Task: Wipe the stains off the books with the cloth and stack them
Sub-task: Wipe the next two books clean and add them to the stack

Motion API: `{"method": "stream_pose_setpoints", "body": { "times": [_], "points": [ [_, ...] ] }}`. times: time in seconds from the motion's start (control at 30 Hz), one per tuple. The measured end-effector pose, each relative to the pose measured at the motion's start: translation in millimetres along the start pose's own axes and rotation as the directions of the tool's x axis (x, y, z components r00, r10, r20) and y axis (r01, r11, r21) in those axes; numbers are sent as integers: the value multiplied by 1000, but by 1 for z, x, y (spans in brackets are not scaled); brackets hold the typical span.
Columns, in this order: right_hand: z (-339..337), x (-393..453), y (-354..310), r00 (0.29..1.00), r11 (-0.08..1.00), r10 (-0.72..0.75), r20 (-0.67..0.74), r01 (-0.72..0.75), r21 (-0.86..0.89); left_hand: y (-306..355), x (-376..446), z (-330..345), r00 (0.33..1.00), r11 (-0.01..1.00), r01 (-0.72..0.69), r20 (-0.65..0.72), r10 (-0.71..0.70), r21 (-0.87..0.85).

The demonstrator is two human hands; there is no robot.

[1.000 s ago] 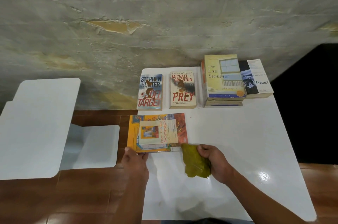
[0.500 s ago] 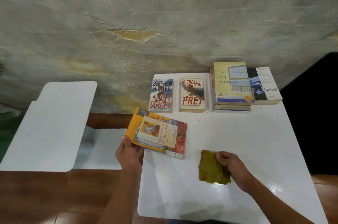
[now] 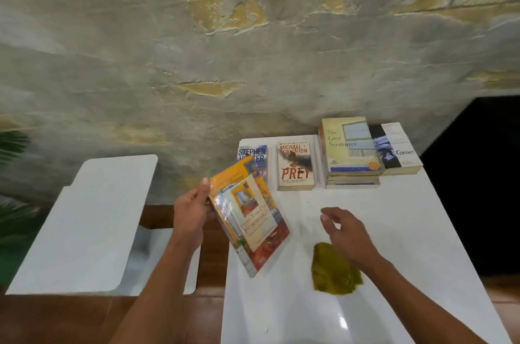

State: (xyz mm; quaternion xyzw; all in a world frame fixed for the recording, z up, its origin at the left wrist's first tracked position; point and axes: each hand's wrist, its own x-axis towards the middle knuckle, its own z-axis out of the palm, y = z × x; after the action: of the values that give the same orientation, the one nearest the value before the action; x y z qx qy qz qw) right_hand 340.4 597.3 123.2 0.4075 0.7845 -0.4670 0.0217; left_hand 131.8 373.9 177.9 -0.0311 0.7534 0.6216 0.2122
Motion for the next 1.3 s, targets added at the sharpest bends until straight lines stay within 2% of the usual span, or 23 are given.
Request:
{"method": "stream_pose_setpoints", "body": {
  "times": [0.1,0.17,0.27,0.3,0.37,0.43,0.5,0.63,0.9,1.0,1.2,1.3],
  "points": [
    [-13,6,-29,999,976,-54,2,52,213,31,3,17,991,999,-24,132,17,49],
    [-24,7,-44,999,915,-37,38,19,403,51,4,35,981,999,-42,192,35,34],
    [-40,11,-56,995,816,-32,95,-29,578,73,7,66,962,999,-41,271,40,-3],
    [-49,11,-58,994,768,-22,106,-51,638,80,9,78,954,999,-27,297,33,-23],
    [-67,10,-59,989,607,-24,144,-100,788,91,12,99,936,996,0,351,30,-84],
    [-85,9,-59,983,479,-39,181,-140,866,98,16,121,925,992,26,379,23,-122],
    [-102,14,-55,977,428,-34,210,-176,886,101,23,146,931,991,51,366,-2,-125],
    [-128,30,-45,972,432,76,224,-235,871,94,37,192,930,984,126,359,-74,-122],
    [-156,83,-24,971,383,122,205,-236,893,55,43,257,916,950,266,351,-197,-162],
    [-161,113,-18,963,407,169,211,-263,875,32,41,275,908,957,266,363,-208,-115],
    [-152,160,-11,948,499,250,195,-299,814,9,51,299,885,912,386,333,-324,-138],
    [-148,172,-14,949,572,290,121,-273,774,4,65,307,900,925,361,304,-312,-118]
  ]
}}
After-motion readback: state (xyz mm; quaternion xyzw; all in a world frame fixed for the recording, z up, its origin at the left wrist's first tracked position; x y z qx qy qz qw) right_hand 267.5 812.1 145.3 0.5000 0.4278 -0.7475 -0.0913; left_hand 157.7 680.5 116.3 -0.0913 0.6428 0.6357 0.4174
